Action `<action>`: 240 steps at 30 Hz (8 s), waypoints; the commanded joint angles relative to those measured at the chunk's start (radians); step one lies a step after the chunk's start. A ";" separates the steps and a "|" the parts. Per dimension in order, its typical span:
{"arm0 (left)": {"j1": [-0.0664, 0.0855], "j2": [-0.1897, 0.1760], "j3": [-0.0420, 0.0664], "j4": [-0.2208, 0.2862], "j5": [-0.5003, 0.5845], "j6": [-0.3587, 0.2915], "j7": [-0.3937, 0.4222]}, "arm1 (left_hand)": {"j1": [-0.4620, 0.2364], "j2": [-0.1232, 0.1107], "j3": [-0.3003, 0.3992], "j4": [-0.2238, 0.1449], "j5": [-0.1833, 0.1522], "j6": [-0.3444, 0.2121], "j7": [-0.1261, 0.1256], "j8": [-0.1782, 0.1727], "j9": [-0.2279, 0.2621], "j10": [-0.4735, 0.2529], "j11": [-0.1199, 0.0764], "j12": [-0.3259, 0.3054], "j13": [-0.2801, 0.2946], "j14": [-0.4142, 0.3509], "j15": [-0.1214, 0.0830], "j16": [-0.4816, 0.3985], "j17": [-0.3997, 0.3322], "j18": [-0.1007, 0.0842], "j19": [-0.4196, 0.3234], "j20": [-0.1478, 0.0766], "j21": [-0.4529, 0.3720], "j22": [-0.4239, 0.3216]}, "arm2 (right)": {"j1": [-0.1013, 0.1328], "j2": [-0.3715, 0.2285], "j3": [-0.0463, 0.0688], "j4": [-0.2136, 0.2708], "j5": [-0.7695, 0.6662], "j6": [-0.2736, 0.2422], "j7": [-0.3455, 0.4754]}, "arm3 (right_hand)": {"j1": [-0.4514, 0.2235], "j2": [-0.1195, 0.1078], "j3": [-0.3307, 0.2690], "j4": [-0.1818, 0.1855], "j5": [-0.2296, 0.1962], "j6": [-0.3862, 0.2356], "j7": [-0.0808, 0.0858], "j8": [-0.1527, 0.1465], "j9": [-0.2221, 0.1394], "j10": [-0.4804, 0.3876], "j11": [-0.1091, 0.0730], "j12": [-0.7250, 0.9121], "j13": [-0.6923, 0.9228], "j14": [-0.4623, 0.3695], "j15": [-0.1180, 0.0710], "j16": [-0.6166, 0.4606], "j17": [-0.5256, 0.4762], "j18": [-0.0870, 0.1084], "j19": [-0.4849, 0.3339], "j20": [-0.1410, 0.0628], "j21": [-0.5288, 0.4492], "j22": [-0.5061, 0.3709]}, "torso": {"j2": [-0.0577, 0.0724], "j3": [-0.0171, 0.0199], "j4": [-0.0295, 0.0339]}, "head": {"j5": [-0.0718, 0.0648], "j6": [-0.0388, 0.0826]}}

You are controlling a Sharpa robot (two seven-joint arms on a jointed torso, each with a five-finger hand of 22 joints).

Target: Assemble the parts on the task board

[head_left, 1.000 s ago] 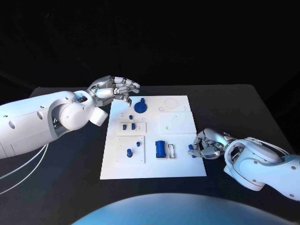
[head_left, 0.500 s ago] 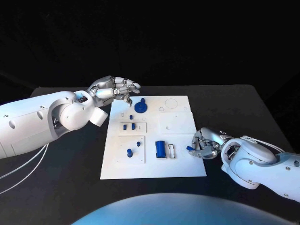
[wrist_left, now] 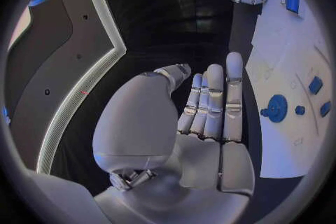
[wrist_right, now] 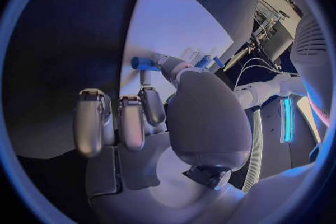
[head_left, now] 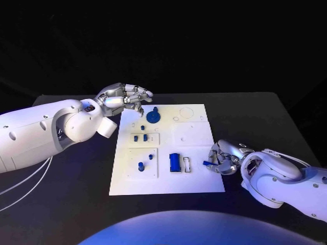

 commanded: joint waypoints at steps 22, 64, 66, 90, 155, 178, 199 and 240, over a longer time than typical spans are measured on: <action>0.000 -0.004 0.000 0.007 -0.006 0.024 0.003 | -0.014 0.003 0.005 -0.002 -0.002 -0.006 0.002 0.007 0.001 -0.010 0.000 0.002 0.001 -0.005 0.005 -0.004 0.001 0.014 -0.002 0.008 -0.004 -0.002 | -0.006 0.034 -0.007 0.041 0.333 -0.185 0.148 | -0.087 0.021 0.082 -0.043 0.005 -0.004 -0.013 0.024 0.037 0.021 -0.005 0.023 0.040 0.069 -0.010 0.005 0.092 -0.016 0.036 -0.010 0.019 0.196 | 0.001 0.0011 0.0001 | 0.000 0.000; 0.000 -0.001 0.000 0.007 -0.012 0.030 -0.009 | -0.011 0.005 0.008 -0.007 -0.002 -0.007 0.002 0.009 0.001 -0.010 0.000 0.002 0.002 -0.005 0.005 -0.004 0.002 0.015 -0.001 0.007 -0.005 -0.002 | -0.007 0.135 -0.007 -0.035 0.394 -0.086 0.074 | -0.211 0.020 0.010 0.012 0.001 0.021 -0.020 0.038 0.058 0.044 -0.010 0.057 0.070 0.068 -0.014 0.001 0.088 -0.016 0.038 -0.012 0.020 0.201 | 0.001 0.0018 0.0011 | 0.006 0.000; 0.000 -0.002 0.000 0.007 -0.013 0.031 -0.010 | -0.011 0.005 0.008 -0.007 -0.002 -0.007 0.002 0.009 0.001 -0.010 0.000 0.002 0.002 -0.005 0.005 -0.004 0.002 0.015 -0.001 0.007 -0.005 -0.002 | -0.007 0.135 -0.006 -0.033 0.398 -0.092 0.076 | -0.224 0.020 0.002 0.022 0.001 0.022 -0.020 0.039 0.059 0.046 -0.011 0.059 0.071 0.068 -0.014 0.001 0.088 -0.017 0.038 -0.013 0.020 0.201 | 0.002 0.0011 0.0009 | 0.007 0.000; 0.000 -0.004 0.000 0.002 -0.026 0.039 -0.015 | -0.012 0.006 0.008 -0.007 -0.002 -0.007 0.002 0.010 0.001 -0.010 0.000 0.002 0.002 -0.005 0.005 -0.004 0.002 0.014 0.000 0.007 -0.005 -0.003 | -0.007 0.117 -0.006 -0.019 0.445 -0.115 0.098 | -0.281 -0.008 -0.081 0.079 -0.001 0.014 -0.015 0.038 0.066 0.039 -0.007 0.045 0.064 0.066 -0.012 -0.006 0.078 -0.014 0.033 -0.012 0.005 0.197 | 0.001 0.0012 0.0002 | 0.007 0.000; -0.001 -0.002 -0.002 -0.002 -0.037 0.048 -0.024 | -0.013 0.006 0.010 -0.012 -0.002 -0.009 0.002 0.012 0.001 -0.011 0.000 0.003 0.002 -0.006 0.005 -0.004 0.003 0.014 0.000 0.007 -0.006 -0.003 | -0.002 0.091 -0.003 -0.052 0.425 0.066 0.132 | -0.192 0.007 -0.103 0.065 0.002 0.013 -0.019 0.038 0.074 0.041 -0.010 0.050 0.072 0.067 -0.014 -0.005 0.081 -0.015 0.035 -0.014 0.006 0.202 | 0.000 0.0005 -0.0004 | 0.012 0.000; -0.001 -0.005 -0.003 0.000 -0.035 0.027 -0.002 | -0.020 0.004 0.006 -0.011 -0.004 -0.010 0.002 0.014 0.001 -0.010 0.000 0.004 0.003 -0.006 0.006 -0.004 0.004 0.014 0.000 0.008 -0.007 -0.004 | 0.000 0.053 -0.003 -0.004 0.385 0.134 0.220 | -0.192 -0.022 -0.124 0.066 0.001 0.012 -0.017 0.037 0.075 0.040 -0.008 0.049 0.073 0.067 -0.013 -0.005 0.080 -0.015 0.036 -0.013 0.007 0.203 | 0.001 0.0011 0.0002 | 0.011 0.000; -0.001 -0.004 -0.003 -0.002 -0.035 0.034 -0.009 | -0.018 0.004 0.006 -0.014 -0.004 -0.010 0.001 0.015 0.001 -0.010 -0.001 0.005 0.004 -0.006 0.005 -0.004 0.004 0.015 0.001 0.008 -0.007 -0.004 | 0.001 0.059 0.000 -0.021 0.378 0.050 0.196 | -0.240 0.039 -0.149 0.161 0.003 0.021 -0.019 0.040 0.079 0.049 -0.010 0.062 0.084 0.069 -0.014 0.001 0.089 -0.017 0.041 -0.013 0.015 0.209 | 0.001 0.0006 0.0005 | 0.012 0.000; -0.001 0.000 -0.006 -0.009 -0.021 -0.035 0.030 | -0.029 0.002 0.002 -0.017 -0.005 -0.016 0.004 0.020 -0.001 -0.012 0.003 0.005 0.005 -0.060 0.011 -0.053 -0.013 0.013 -0.039 0.014 -0.048 -0.025 | 0.056 0.062 0.002 -0.073 0.519 -0.072 0.441 | -0.107 -0.016 -0.126 0.063 -0.127 -0.047 0.012 -0.014 0.063 -0.012 0.016 -0.039 0.019 0.044 0.006 -0.068 -0.002 0.011 -0.017 0.002 -0.130 0.169 | -0.007 -0.0023 -0.0025 | 0.007 0.000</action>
